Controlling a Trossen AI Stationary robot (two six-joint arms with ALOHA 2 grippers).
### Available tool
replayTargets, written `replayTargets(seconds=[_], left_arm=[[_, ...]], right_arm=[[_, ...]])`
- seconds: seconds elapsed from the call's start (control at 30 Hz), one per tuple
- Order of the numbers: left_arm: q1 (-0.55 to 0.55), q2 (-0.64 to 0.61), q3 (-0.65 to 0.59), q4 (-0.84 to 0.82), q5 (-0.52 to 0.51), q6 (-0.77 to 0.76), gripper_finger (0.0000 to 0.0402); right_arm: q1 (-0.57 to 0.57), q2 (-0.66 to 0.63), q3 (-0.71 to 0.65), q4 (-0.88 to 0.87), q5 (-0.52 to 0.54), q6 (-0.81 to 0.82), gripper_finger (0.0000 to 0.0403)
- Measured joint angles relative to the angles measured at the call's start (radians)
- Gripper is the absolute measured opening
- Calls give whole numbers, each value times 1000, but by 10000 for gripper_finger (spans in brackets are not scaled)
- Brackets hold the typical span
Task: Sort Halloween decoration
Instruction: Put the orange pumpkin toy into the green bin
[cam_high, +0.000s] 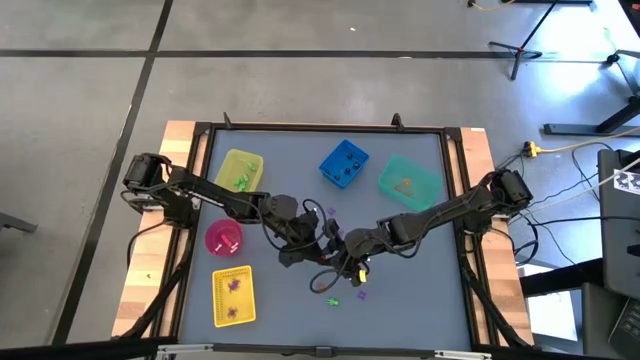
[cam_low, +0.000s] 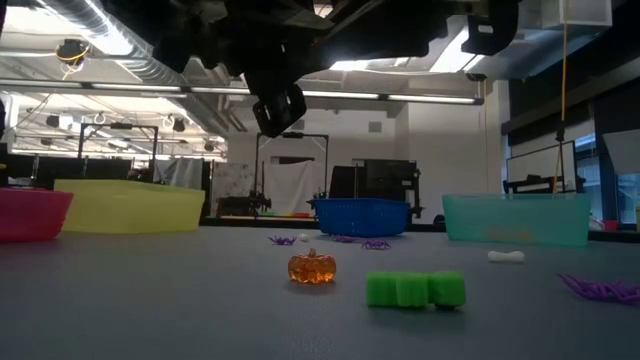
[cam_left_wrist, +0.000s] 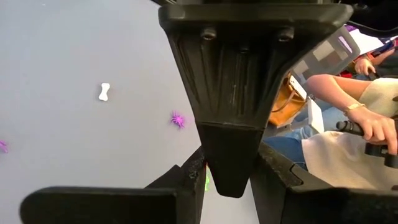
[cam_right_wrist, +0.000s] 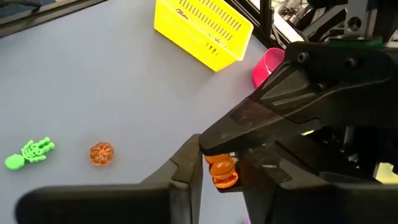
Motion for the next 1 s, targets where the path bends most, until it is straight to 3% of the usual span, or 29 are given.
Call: replayTargets(seconds=[0.43,1.0], left_arm=[[-1,0,0,2,-5,2,100],[13,0,0,5,-2,43,161]], right_arm=[[0,0,0,0,4,-37,60],[-2,0,0,-19,31,-36,58]])
